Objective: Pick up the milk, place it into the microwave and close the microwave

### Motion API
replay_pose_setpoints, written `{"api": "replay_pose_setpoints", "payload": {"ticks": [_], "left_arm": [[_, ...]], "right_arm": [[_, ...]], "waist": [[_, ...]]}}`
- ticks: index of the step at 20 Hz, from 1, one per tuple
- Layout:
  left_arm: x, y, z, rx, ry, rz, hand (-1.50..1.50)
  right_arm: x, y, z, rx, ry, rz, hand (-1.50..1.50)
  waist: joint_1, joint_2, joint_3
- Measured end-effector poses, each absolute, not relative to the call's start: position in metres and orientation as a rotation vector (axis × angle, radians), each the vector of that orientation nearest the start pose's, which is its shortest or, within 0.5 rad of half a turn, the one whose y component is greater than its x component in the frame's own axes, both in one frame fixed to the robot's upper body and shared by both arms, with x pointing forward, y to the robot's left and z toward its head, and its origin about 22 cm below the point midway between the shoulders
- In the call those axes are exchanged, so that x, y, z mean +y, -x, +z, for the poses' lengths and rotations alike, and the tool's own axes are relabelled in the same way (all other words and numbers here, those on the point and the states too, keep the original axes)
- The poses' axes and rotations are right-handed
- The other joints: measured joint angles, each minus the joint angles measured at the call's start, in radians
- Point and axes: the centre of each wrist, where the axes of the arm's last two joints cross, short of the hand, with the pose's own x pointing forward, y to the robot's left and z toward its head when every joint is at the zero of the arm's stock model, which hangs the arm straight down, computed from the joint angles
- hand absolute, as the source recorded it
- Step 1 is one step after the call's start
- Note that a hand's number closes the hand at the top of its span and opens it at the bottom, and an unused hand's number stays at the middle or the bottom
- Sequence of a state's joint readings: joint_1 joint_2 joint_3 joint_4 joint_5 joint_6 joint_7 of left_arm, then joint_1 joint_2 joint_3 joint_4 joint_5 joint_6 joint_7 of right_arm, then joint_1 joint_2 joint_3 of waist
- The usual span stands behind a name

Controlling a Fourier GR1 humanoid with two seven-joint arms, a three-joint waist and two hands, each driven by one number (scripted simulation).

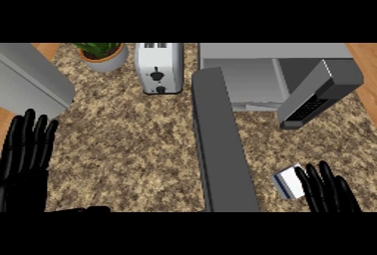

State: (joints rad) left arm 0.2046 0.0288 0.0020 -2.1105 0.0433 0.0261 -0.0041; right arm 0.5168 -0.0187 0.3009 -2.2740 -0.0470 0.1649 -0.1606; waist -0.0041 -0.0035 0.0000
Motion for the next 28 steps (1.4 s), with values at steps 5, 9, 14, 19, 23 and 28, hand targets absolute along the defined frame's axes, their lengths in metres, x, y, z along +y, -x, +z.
{"api": "replay_pose_setpoints", "payload": {"ticks": [5,9,14,19,23,28], "left_arm": [[0.241,-0.154,0.08,-1.926,-0.081,0.082,-1.5],[0.244,-0.142,0.075,-1.924,-0.078,0.082,-1.5],[0.243,-0.133,0.069,-1.916,-0.081,0.078,-1.5],[0.243,-0.112,0.073,-1.912,-0.085,0.08,-1.5],[0.245,-0.111,0.069,-1.915,-0.094,0.078,-1.5],[0.24,-0.101,0.067,-1.921,-0.086,0.074,-1.5]], "right_arm": [[-0.203,-0.111,0.076,-1.981,-0.195,0.054,-1.5],[-0.206,-0.11,0.063,-1.99,-0.074,0.036,-1.5],[-0.211,-0.116,0.05,-2.0,0.063,0.015,-1.5],[-0.219,-0.124,0.042,-1.991,0.15,-0.009,-1.5],[-0.229,-0.132,0.016,-1.976,0.177,-0.015,-1.5],[-0.249,-0.144,-0.004,-1.944,0.225,-0.038,-1.5]], "waist": [[0.003,0.0,0.0],[0.004,0.001,0.0],[0.005,0.001,0.0],[0.008,0.001,0.0],[0.008,0.002,0.0],[0.009,0.002,0.0]]}}
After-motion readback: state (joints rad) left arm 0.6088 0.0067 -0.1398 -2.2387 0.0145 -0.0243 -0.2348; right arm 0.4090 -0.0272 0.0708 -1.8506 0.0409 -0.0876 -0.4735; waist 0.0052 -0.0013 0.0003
